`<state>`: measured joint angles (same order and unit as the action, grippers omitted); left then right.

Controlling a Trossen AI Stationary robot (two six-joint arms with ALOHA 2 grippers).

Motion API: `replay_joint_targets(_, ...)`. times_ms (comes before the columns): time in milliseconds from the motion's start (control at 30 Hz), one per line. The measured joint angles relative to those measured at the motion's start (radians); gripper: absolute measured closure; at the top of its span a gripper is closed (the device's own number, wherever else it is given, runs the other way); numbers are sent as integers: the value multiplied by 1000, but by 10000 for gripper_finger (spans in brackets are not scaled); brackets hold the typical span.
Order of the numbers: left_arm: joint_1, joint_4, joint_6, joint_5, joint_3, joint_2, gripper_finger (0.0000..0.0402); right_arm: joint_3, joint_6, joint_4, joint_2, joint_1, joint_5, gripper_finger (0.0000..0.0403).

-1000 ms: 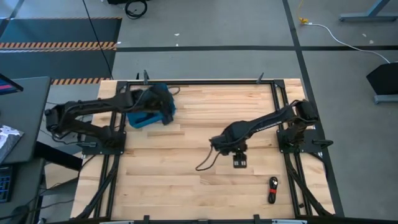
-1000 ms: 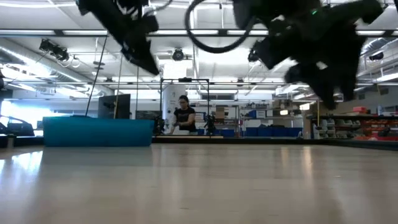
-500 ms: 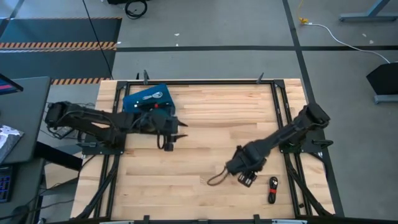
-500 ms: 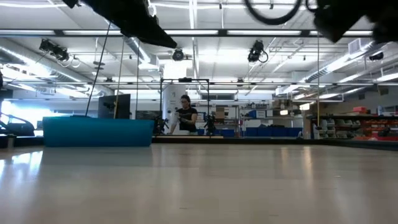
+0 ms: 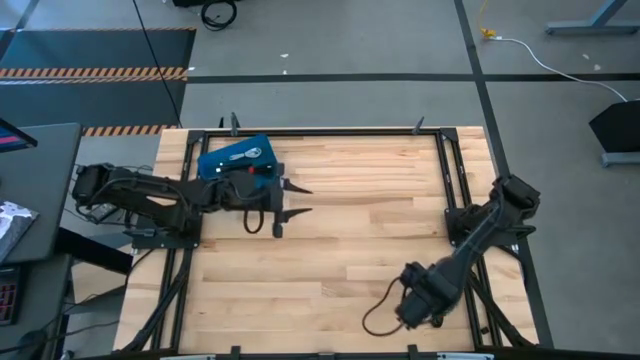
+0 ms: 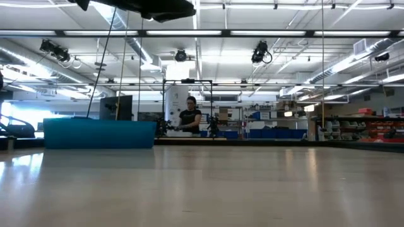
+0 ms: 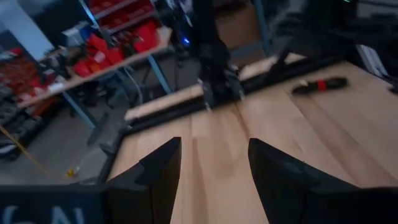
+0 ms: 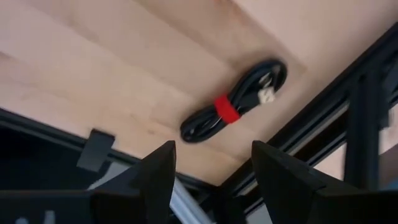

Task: Pick and place USB-C Cables
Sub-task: Put the black charger cable into the blue bin

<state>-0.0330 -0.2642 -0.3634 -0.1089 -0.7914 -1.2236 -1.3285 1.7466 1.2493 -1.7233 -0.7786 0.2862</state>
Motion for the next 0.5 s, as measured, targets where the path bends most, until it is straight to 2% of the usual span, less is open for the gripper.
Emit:
replay_joint_targets(267, 14, -52, 9, 2, 0, 0, 209, 0, 204, -91, -1, -85, -33, 187)
replay_joint_targets(500, -5, -25, 37, 2, 0, 0, 209, 0, 285, -121, -1, -119, -88, 187)
